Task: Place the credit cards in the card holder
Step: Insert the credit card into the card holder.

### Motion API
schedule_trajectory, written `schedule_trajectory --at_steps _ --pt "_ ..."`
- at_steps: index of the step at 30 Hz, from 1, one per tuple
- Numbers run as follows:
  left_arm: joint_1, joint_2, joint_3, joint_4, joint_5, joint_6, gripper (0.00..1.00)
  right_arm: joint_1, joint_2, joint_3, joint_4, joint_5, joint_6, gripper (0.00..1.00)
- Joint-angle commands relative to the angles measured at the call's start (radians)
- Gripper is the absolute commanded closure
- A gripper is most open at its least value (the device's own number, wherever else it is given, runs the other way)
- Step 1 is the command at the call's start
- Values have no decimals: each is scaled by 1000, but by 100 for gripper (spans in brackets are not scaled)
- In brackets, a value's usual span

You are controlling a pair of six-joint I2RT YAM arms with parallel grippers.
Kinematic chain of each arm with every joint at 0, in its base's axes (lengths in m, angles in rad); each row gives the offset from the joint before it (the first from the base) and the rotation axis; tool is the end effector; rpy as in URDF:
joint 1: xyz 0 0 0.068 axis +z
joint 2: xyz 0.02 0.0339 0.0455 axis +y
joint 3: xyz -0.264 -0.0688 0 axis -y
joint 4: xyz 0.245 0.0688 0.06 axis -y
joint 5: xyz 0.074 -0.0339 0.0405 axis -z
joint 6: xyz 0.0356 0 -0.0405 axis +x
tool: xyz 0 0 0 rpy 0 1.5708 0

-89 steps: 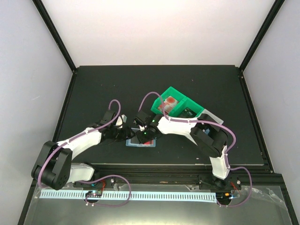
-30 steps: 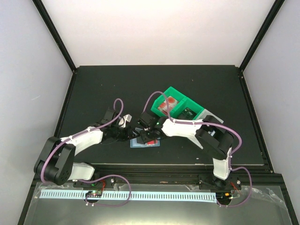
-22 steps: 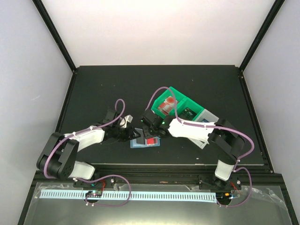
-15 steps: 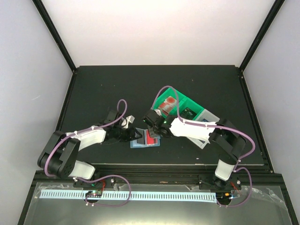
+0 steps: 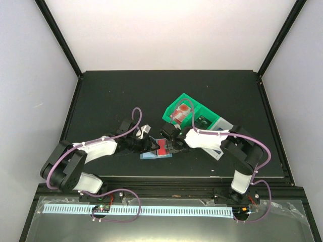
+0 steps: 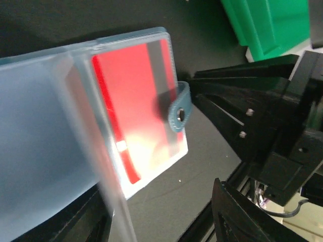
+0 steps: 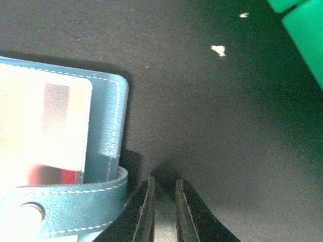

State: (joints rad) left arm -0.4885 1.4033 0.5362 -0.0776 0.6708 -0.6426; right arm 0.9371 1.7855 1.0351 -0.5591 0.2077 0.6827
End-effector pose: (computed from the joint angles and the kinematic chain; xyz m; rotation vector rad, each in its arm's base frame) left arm 0.2015 -0.1322 0.1433 0.0956 2.7061 -1.2586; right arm 0.1980 0.2571 0.1431 -0.3185 2.7937 0.0655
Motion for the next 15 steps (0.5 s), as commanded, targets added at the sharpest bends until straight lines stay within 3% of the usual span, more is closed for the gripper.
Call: schedule_trajectory --at_steps 1,9,15 --pt "-38 10 52 72 28 -33 45 -8 9 -15 54 -58 8 84" --pt "-105 58 69 139 18 -75 44 -37 -6 -68 131 -133 15 85" --pt "-123 97 64 153 -45 -73 46 -41 -101 -119 154 -46 45 85"
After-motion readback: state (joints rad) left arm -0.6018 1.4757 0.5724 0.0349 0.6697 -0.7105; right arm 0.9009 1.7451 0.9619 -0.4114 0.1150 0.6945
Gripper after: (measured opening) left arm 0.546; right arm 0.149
